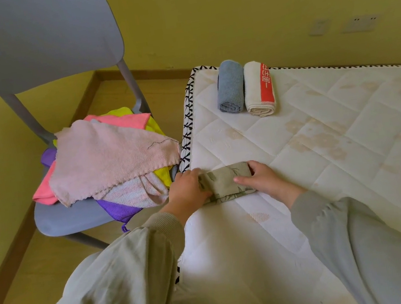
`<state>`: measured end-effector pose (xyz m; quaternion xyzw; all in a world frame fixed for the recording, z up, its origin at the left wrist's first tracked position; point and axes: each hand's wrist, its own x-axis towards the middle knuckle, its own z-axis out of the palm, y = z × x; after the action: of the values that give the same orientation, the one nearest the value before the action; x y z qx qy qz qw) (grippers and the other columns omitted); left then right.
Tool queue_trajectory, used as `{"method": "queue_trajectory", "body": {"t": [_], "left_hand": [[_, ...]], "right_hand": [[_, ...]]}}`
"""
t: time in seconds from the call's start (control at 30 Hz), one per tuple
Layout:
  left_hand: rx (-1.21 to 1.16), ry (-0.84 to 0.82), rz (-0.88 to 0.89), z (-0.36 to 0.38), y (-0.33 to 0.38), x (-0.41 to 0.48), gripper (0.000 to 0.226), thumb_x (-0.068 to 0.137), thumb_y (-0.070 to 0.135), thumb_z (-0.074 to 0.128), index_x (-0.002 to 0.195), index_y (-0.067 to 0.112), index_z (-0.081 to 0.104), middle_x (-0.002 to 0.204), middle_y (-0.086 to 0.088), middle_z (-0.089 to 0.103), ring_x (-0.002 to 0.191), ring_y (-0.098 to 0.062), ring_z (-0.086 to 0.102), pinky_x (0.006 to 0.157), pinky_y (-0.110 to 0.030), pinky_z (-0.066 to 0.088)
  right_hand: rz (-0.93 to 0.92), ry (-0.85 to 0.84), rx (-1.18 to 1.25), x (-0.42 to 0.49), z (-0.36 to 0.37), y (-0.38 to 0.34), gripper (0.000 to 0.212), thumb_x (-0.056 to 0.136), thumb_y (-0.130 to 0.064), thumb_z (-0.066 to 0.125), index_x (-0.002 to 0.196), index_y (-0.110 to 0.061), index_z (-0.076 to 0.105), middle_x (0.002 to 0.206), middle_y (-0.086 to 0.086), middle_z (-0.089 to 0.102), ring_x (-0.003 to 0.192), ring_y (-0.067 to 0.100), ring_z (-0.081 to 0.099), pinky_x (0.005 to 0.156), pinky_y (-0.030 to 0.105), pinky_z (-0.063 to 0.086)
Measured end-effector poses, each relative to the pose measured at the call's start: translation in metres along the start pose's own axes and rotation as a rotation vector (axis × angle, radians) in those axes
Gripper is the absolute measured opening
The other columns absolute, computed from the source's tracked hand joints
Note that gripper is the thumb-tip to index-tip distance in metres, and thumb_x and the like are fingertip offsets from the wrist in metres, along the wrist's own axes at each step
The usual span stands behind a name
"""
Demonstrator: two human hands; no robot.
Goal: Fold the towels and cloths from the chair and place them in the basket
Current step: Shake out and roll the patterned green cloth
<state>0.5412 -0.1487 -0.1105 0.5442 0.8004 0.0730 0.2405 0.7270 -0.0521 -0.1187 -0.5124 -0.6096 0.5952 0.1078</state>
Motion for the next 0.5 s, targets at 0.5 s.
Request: {"method": "queue_trajectory", "body": {"t": [0.5], "left_hand": [[-1.240, -0.327, -0.227, 0.003, -0.004, 0.000, 0.022, 0.086, -0.003, 0.062, 0.106, 0.007, 0.065, 0.099, -0.012, 0.071, 0.087, -0.024, 0.069, 0.085, -0.040, 0.056]], "right_hand": [[0.072, 0.033, 0.176, 0.009, -0.018, -0.005, 0.024, 0.092, -0.004, 0.056, 0.116, -0.001, 0.060, 0.112, 0.010, 0.066, 0.102, 0.023, 0.062, 0.082, 0.023, 0.049]]}}
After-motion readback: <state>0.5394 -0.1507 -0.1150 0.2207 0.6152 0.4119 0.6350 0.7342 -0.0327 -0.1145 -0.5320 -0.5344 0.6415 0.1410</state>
